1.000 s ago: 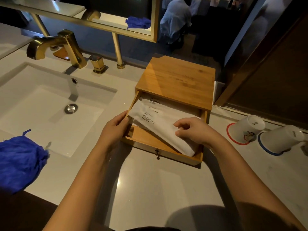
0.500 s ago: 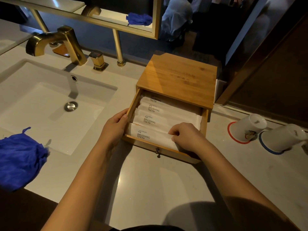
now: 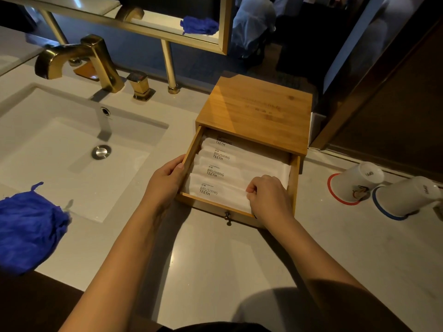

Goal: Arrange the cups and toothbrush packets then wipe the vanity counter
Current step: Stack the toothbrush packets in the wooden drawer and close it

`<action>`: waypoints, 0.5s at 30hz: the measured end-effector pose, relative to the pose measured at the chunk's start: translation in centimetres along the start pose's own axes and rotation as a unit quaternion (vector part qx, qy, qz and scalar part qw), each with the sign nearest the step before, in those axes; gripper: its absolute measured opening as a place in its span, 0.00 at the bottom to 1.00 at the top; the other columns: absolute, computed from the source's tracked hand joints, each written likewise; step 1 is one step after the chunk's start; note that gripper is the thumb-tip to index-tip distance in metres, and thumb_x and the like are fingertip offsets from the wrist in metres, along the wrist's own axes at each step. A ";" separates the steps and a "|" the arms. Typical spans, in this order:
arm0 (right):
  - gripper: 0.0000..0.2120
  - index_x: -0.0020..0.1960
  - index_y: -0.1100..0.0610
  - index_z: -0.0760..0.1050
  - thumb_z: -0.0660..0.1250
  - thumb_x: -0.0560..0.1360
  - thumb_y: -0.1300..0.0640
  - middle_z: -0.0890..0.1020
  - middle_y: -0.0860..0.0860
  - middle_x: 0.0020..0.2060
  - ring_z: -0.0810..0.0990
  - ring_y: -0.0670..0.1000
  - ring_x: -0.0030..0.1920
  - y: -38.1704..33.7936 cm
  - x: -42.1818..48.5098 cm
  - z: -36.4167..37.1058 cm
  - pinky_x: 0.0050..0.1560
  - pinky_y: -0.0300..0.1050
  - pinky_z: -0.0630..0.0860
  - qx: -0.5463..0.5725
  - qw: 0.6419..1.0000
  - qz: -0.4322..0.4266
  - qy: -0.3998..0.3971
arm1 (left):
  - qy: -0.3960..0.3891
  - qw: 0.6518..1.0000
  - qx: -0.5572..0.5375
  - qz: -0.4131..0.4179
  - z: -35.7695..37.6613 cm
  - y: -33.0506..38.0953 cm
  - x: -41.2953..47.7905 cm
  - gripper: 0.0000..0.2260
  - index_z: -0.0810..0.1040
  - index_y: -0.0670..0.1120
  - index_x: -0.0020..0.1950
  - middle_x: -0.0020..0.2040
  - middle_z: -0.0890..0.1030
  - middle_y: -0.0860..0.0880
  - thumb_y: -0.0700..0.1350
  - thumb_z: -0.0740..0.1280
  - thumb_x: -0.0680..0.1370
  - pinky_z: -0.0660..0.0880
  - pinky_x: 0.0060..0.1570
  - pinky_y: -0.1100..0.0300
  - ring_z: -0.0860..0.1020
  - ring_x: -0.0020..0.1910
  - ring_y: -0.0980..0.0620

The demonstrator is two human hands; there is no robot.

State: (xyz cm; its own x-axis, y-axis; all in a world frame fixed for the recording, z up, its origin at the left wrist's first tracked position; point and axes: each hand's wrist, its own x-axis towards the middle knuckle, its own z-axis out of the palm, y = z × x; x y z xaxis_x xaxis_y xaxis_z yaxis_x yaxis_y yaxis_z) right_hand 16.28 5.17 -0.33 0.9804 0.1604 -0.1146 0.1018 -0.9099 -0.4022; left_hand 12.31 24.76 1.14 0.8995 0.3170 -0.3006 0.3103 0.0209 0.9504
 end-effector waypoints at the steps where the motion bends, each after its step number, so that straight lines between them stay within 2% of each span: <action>1: 0.07 0.49 0.56 0.79 0.64 0.75 0.63 0.80 0.53 0.49 0.74 0.52 0.53 0.0 0.0 0.0 0.44 0.42 0.70 0.000 1.000 0.000 0.002 | 0.000 1.000 0.001 0.000 0.0 0.0 0.0 0.13 0.78 0.63 0.48 0.52 0.82 0.55 0.46 0.59 0.80 0.76 0.59 0.47 0.79 0.55 0.51; 7: 0.05 0.49 0.58 0.78 0.64 0.75 0.61 0.79 0.54 0.49 0.74 0.53 0.52 -0.2 -0.3 -0.1 0.48 0.47 0.76 -0.007 0.999 -0.002 0.033 | 0.004 1.000 0.008 0.006 0.0 -0.2 0.3 0.12 0.78 0.63 0.49 0.51 0.82 0.57 0.47 0.59 0.79 0.76 0.57 0.50 0.79 0.55 0.54; 10: 0.04 0.48 0.58 0.77 0.64 0.75 0.60 0.78 0.54 0.48 0.76 0.53 0.47 -0.2 -0.3 0.1 0.45 0.47 0.76 0.004 0.999 0.007 0.037 | 0.003 1.000 0.010 0.012 0.1 -0.2 0.3 0.11 0.78 0.62 0.49 0.51 0.82 0.57 0.47 0.59 0.79 0.77 0.54 0.52 0.79 0.54 0.54; 13: 0.09 0.49 0.59 0.77 0.60 0.78 0.56 0.78 0.55 0.47 0.75 0.51 0.43 -0.1 -0.3 0.0 0.40 0.44 0.72 0.004 1.000 0.009 0.025 | 0.001 1.000 0.009 0.015 0.0 -0.1 0.3 0.11 0.77 0.62 0.48 0.49 0.82 0.57 0.47 0.59 0.79 0.77 0.52 0.54 0.79 0.53 0.55; 15: 0.11 0.49 0.59 0.78 0.59 0.79 0.55 0.80 0.55 0.47 0.76 0.51 0.44 -0.1 -0.7 -0.2 0.41 0.44 0.73 0.037 0.999 0.006 0.030 | -0.001 1.000 0.008 0.015 0.0 -0.2 0.3 0.11 0.78 0.62 0.48 0.49 0.82 0.57 0.47 0.59 0.79 0.78 0.52 0.53 0.80 0.53 0.54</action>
State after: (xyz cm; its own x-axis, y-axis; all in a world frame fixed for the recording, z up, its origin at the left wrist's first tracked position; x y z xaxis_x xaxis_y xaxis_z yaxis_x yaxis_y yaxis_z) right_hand 15.59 5.01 0.01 0.9901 0.1238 -0.0663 0.0789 -0.8808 -0.4668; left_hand 12.47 24.86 0.87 0.9092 0.3150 -0.2724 0.2882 -0.0040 0.9576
